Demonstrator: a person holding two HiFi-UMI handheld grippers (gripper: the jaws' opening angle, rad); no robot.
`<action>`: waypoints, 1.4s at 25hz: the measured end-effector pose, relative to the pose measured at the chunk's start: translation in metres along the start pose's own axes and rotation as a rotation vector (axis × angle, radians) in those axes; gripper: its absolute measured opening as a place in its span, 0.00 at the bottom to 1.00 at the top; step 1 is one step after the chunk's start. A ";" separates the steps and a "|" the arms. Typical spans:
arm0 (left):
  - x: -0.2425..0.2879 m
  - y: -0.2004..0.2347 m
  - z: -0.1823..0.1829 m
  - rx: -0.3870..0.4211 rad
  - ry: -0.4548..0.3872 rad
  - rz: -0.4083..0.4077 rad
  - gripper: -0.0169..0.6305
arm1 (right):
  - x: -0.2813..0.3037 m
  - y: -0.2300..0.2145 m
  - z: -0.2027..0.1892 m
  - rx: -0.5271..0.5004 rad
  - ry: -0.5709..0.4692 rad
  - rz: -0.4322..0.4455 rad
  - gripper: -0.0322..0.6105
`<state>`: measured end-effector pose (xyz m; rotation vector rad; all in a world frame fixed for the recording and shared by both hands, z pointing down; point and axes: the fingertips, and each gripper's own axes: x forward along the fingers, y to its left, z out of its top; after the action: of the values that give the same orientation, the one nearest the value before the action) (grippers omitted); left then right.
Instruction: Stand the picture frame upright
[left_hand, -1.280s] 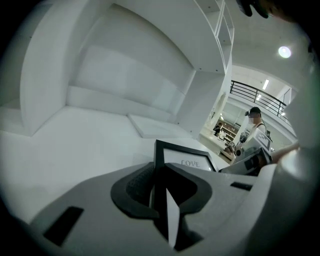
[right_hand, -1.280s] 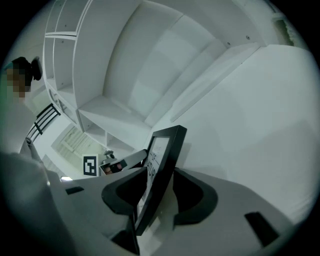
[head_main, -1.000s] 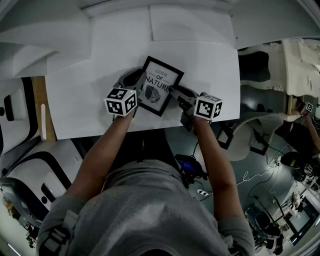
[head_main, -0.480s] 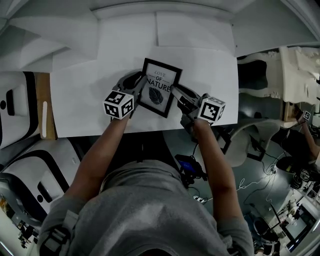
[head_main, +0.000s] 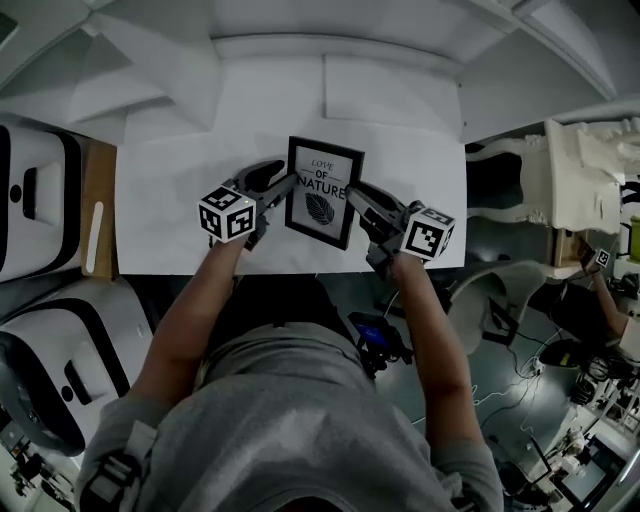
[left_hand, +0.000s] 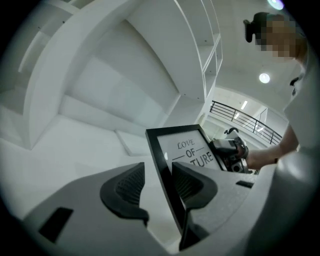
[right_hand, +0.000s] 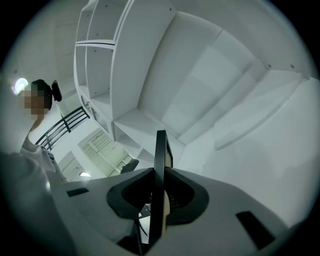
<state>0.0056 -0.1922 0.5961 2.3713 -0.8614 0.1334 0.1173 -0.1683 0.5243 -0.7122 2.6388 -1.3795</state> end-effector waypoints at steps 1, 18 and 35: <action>-0.003 -0.004 0.006 -0.011 -0.013 -0.024 0.28 | -0.002 0.006 0.005 -0.009 -0.005 0.009 0.18; -0.078 -0.069 0.113 -0.146 -0.263 -0.471 0.28 | 0.002 0.132 0.068 -0.199 -0.033 0.283 0.18; -0.118 -0.108 0.146 0.030 -0.452 -0.545 0.18 | -0.005 0.173 0.075 -0.397 -0.086 0.415 0.18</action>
<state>-0.0368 -0.1456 0.3890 2.6140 -0.3675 -0.6298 0.0793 -0.1390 0.3423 -0.2147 2.8009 -0.7150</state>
